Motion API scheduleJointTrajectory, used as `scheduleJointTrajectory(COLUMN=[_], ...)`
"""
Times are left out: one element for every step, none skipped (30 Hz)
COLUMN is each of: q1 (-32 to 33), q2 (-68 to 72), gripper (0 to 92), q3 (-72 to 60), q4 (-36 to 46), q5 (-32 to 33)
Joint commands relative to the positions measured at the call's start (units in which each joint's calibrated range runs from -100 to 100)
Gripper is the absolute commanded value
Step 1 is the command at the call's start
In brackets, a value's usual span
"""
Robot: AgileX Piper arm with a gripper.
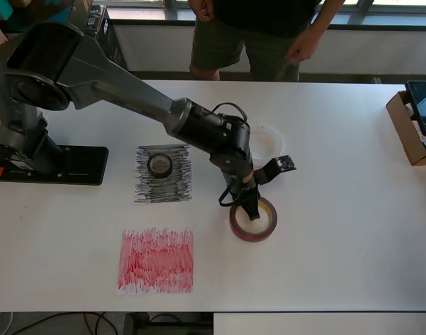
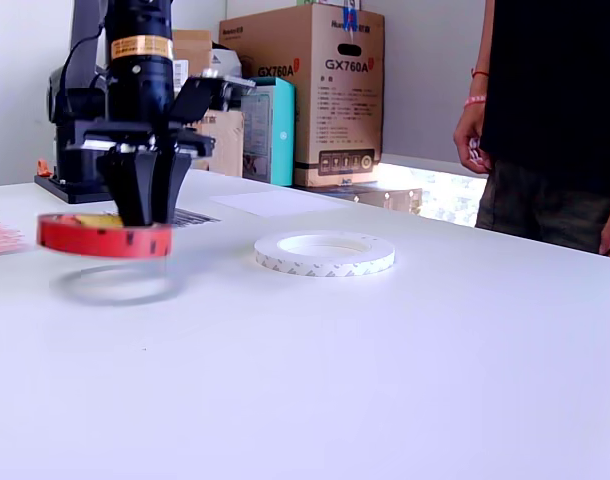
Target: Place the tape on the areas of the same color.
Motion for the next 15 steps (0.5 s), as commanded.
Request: scheduleJointTrajectory(q1=[2.15, 2.31, 2.31, 2.23, 2.07, 1.83, 1.68, 1.28, 0.73, 0.18, -0.3, -1.09, -1.88, -2.59, -3.45], q2=[-8.71, -10.11, -11.79, -13.76, -15.82, -17.97, -20.31, -22.36, -24.33, -26.2, -27.7, -29.19, -30.22, -30.97, -31.53], gripper=[0.0, 0.0, 0.0, 0.0, 0.0, 0.0, 0.0, 0.0, 0.0, 0.0, 0.0, 0.0, 0.0, 0.0, 0.0], q3=[6.4, 8.58, 11.12, 14.03, 16.85, 20.12, 23.39, 26.39, 29.3, 32.2, 34.75, 36.93, 38.75, 40.02, 41.2], q4=[-1.32, -1.32, -1.32, -1.32, -1.32, -1.83, -1.91, -2.08, -2.08, -2.08, -2.08, -2.08, -2.08, -2.08, -2.08], q5=[-3.27, -4.33, -5.39, -6.7, -7.93, -9.24, -10.55, -11.7, -12.93, -14.07, -15.05, -15.96, -16.69, -17.18, -17.84])
